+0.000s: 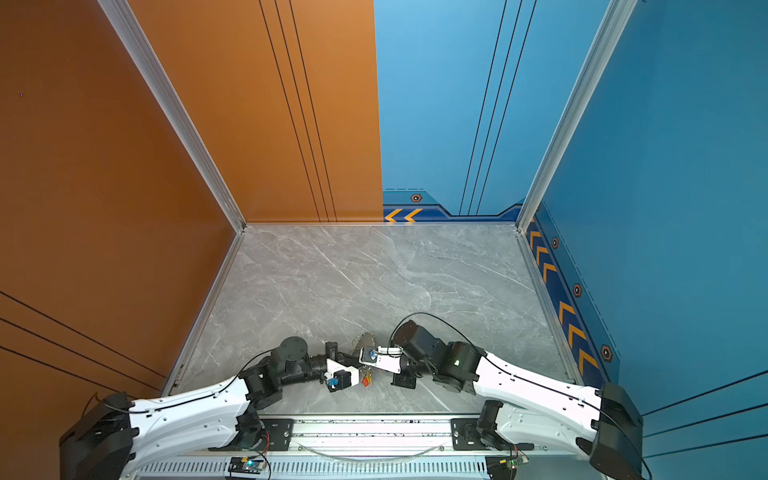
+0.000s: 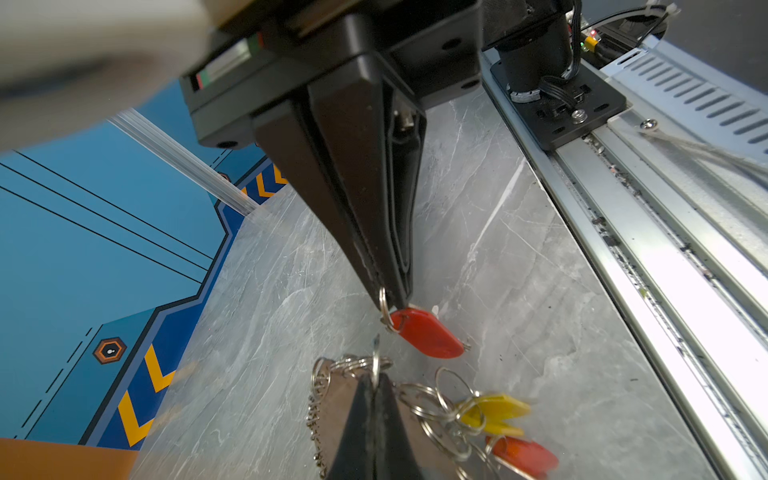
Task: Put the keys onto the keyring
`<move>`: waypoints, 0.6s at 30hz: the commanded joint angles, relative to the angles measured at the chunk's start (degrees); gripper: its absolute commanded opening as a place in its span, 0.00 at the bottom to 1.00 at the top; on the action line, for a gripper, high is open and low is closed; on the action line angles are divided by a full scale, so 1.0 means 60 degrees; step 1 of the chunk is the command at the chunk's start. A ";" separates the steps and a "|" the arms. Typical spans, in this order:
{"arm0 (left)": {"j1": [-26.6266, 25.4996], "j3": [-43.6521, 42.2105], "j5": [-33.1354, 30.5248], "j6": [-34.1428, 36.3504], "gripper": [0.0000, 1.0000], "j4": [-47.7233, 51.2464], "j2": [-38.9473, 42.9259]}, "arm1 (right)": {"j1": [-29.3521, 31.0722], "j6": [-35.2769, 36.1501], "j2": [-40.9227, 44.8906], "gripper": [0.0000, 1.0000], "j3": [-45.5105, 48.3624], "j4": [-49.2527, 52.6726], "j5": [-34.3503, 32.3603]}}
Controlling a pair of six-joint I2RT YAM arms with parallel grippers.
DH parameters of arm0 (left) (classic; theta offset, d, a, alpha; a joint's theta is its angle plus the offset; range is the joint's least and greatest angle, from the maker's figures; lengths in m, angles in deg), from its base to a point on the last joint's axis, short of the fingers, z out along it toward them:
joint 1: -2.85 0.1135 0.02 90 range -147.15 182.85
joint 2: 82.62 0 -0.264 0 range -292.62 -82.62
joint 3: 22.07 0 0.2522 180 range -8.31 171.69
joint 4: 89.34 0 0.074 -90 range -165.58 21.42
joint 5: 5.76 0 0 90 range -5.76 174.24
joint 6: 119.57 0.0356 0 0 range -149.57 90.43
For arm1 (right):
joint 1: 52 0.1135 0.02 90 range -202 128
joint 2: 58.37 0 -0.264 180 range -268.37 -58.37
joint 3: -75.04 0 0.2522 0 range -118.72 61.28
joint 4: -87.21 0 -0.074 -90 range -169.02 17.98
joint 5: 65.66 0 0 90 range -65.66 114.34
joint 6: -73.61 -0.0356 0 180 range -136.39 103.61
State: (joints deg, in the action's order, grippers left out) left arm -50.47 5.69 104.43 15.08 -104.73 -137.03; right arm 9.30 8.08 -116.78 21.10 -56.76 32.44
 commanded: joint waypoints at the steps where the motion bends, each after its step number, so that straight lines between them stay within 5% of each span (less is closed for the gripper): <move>1: -0.0060 -0.0080 0.0129 0.0015 0.00 -0.0342 0.0110 | 0.0188 0.0340 0.0327 0.00 0.0204 -0.0485 -0.0914; 18: -0.0073 -0.0042 0.0096 -0.0041 0.00 -0.0342 0.0042 | 0.0777 0.0849 0.0608 0.00 0.0368 -0.0799 -0.1535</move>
State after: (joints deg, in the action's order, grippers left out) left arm -50.47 5.69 104.43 15.05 -104.73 -137.03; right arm 13.34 12.21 -113.96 22.58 -61.09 24.04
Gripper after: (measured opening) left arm 0.044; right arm 0.047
